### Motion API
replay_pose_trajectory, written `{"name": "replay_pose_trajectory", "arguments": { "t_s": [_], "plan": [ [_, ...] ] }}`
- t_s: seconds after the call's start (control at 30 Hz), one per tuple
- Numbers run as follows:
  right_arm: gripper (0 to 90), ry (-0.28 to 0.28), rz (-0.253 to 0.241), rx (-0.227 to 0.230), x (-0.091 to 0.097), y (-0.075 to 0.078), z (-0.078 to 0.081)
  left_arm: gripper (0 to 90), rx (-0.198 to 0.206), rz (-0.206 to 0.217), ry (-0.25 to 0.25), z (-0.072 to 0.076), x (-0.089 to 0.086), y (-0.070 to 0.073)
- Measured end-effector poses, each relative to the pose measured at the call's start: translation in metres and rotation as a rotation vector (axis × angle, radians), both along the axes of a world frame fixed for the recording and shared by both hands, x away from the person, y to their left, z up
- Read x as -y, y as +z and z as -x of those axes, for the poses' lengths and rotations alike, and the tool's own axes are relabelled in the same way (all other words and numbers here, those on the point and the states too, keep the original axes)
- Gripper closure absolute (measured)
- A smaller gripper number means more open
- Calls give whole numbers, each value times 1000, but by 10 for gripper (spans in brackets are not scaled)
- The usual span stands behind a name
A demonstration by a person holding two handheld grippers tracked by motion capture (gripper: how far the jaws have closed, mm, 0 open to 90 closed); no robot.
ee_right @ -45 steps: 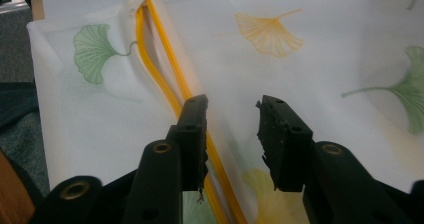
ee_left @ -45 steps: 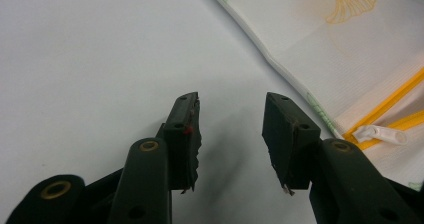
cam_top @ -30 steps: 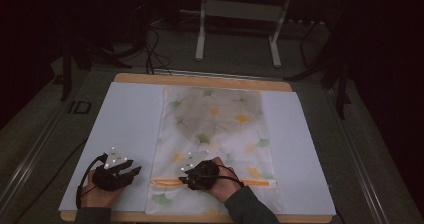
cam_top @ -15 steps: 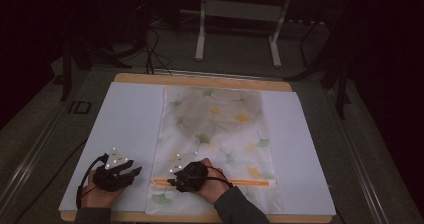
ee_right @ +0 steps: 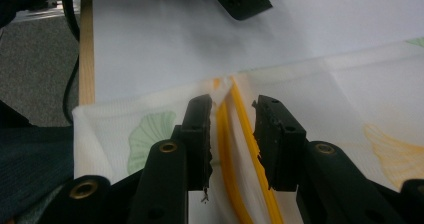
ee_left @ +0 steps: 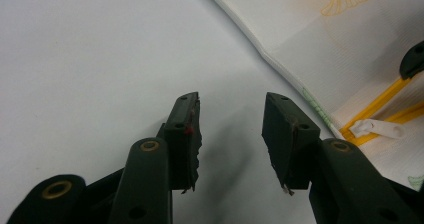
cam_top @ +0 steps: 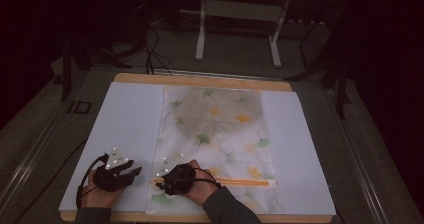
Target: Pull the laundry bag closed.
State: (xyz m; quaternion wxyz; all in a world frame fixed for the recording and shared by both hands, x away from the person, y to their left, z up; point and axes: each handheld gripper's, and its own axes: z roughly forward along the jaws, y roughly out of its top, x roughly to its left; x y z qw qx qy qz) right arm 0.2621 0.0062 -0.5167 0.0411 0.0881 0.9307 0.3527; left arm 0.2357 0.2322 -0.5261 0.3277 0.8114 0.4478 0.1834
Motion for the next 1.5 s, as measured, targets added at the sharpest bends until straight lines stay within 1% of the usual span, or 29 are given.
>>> {"name": "replay_pose_trajectory", "arguments": {
  "t_s": [0.13,0.17,0.27,0.4,0.43,0.5,0.53,0.6,0.73,0.87,0.97,1.1,1.17,1.2,1.23,1.27,1.3,1.37,1.4,1.43,1.47,1.5],
  "plan": [
    [666,5,-3,-3,-5,-2,0,586,-1,-1,-2,0,0,0],
    [661,12,2,-10,-9,-3,0,586,-1,-3,-5,0,0,0],
    [655,18,6,-11,-15,-5,0,586,-1,-3,-6,0,0,0],
    [662,24,18,-6,-21,-7,1,586,0,-3,-7,0,0,0],
    [675,26,28,-2,-23,-8,-1,585,0,-4,-8,0,0,0],
    [690,22,31,-4,-23,-9,-1,584,0,-6,-11,0,0,0],
    [717,29,36,-11,-23,-11,-3,583,1,-7,-12,0,0,1],
    [740,33,48,-12,-21,-12,-5,583,1,-6,-11,0,0,0],
    [783,33,47,-21,-19,-12,-8,582,1,-6,-13,0,1,0],
    [821,34,54,-15,-20,-10,-10,582,2,-5,-12,0,1,0],
    [818,38,55,-16,-21,-10,-10,582,2,-4,-12,0,1,0],
    [785,54,71,-15,-25,-11,-11,582,2,-3,-13,1,0,0],
    [783,62,76,-6,-26,-11,-11,582,2,-3,-14,1,1,0],
    [783,74,90,2,-28,-10,-11,582,2,-5,-16,1,1,0],
    [783,74,90,2,-28,-10,-11,582,2,-5,-16,1,1,0],
    [786,89,109,7,-29,-9,-11,581,2,-5,-20,1,1,0],
    [786,89,109,7,-29,-9,-11,581,2,-5,-21,1,1,0],
    [811,110,142,19,-33,-6,-10,582,3,-3,-22,1,2,0],
    [811,110,142,19,-33,-6,-10,582,3,-3,-23,1,1,0],
    [823,116,152,27,-34,-6,-10,581,3,-2,-23,1,1,0],
    [827,121,162,23,-35,-5,-11,581,3,-2,-23,2,1,1],
    [827,121,162,23,-35,-5,-11,581,4,-1,-25,2,1,1]
  ]
}}
